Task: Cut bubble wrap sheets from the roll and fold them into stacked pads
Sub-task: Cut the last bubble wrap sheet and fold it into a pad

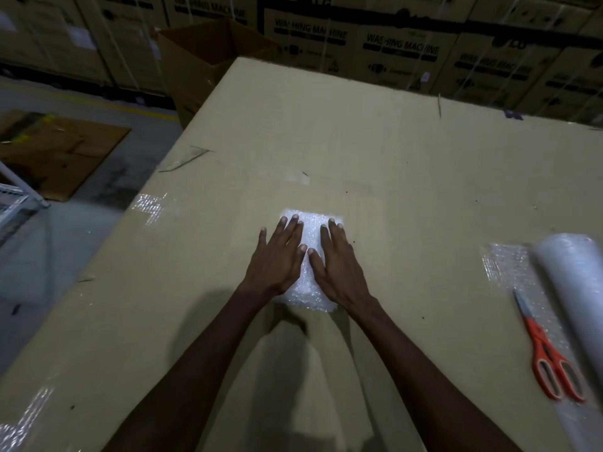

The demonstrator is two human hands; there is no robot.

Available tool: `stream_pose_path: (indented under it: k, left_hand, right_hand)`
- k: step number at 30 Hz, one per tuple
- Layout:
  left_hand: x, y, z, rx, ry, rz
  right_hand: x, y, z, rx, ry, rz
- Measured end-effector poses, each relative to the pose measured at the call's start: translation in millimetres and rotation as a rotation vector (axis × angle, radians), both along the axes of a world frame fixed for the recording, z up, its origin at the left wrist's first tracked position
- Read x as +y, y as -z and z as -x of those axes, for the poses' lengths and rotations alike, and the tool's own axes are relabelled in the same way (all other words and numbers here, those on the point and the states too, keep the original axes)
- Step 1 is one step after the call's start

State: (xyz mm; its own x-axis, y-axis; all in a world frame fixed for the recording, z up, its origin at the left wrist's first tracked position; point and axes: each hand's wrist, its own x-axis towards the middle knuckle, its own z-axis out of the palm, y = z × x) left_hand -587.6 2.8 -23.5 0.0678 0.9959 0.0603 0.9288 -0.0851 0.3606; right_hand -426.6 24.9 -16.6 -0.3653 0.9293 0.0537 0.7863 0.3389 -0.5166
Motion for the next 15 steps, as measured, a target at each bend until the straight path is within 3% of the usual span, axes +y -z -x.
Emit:
stream_pose_path:
  k: [10,15]
  left_hand:
    - [0,4,5,-0.02,0.023,0.057]
    - [-2,-25,2,-0.125,0.001,-0.044]
  right_hand:
    - [-2,12,-6,0.004,-0.036,0.116]
    - [-6,-26,-28,0.338,0.066,0.109]
